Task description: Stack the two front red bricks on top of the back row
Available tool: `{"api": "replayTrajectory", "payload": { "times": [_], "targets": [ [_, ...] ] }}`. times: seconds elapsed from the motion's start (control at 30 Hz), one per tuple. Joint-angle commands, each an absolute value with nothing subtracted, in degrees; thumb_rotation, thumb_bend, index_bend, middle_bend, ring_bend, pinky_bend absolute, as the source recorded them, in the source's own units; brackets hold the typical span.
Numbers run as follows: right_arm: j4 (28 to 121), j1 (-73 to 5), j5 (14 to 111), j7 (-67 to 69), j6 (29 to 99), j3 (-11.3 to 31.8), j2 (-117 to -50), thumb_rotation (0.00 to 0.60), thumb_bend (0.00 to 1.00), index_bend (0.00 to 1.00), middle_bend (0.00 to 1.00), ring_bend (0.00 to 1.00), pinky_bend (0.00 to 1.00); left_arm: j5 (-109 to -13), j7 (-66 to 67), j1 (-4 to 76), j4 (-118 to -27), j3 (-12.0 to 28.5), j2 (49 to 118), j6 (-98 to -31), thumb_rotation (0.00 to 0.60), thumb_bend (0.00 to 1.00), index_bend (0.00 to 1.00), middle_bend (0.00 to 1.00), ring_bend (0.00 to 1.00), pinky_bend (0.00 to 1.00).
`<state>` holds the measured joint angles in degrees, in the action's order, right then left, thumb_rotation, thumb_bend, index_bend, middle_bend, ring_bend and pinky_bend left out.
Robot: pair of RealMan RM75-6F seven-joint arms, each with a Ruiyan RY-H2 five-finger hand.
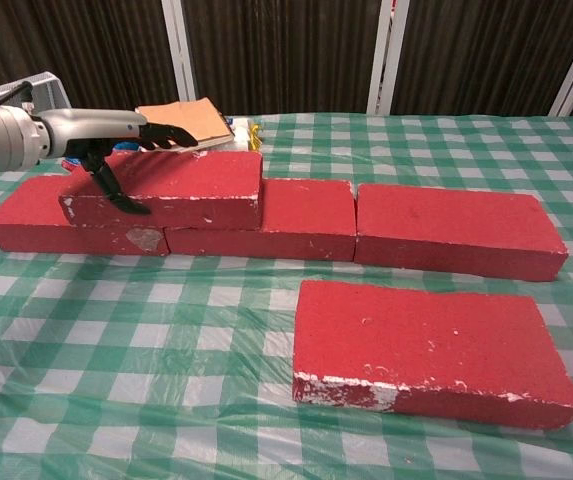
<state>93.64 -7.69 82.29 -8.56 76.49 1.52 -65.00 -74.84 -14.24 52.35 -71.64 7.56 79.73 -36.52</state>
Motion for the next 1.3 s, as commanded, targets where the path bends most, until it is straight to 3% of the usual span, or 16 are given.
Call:
{"api": "replayTrajectory", "payload": {
  "times": [0.03, 0.43, 0.67, 0.93, 1.3],
  "targets": [
    [93.67, -7.71, 82.22, -8.65, 76.42, 1.52, -65.02, 0.6, 0.09, 0.0, 0.0, 0.0, 0.0, -74.79, -14.38, 52.26, -71.78, 7.61, 79.77, -36.65, 0.6, 0.24, 0.0, 0.0, 0.0, 0.06],
    [93.51, -7.79, 84.16, -7.2, 76.69, 0.9, -64.98, 0.6, 0.09, 0.0, 0.0, 0.0, 0.0, -79.01, -14.73, 49.83, -75.8, 7.35, 77.84, -43.87, 0.6, 0.24, 0.0, 0.0, 0.0, 0.04],
    [93.95, -10.62, 92.08, 3.85, 71.88, -3.1, -63.18, 0.6, 0.09, 0.0, 0.0, 0.0, 0.0, -85.83, -8.96, 41.02, -82.88, 1.48, 72.37, -57.21, 0.6, 0.24, 0.0, 0.0, 0.0, 0.03],
    [97.27, -14.71, 94.96, 3.44, 66.54, -3.79, -67.37, 0.6, 0.09, 0.0, 0.0, 0.0, 0.0, -86.95, -4.98, 29.42, -79.96, -4.76, 73.06, -68.0, 0.6, 0.25, 0.0, 0.0, 0.0, 0.02],
    [97.51, -20.43, 91.49, 4.63, 58.37, -1.83, -77.5, 0.6, 0.09, 0.0, 0.0, 0.0, 0.0, -87.87, -9.28, 22.92, -74.59, -5.87, 74.89, -73.37, 0.6, 0.25, 0.0, 0.0, 0.0, 0.02]
  ]
}}
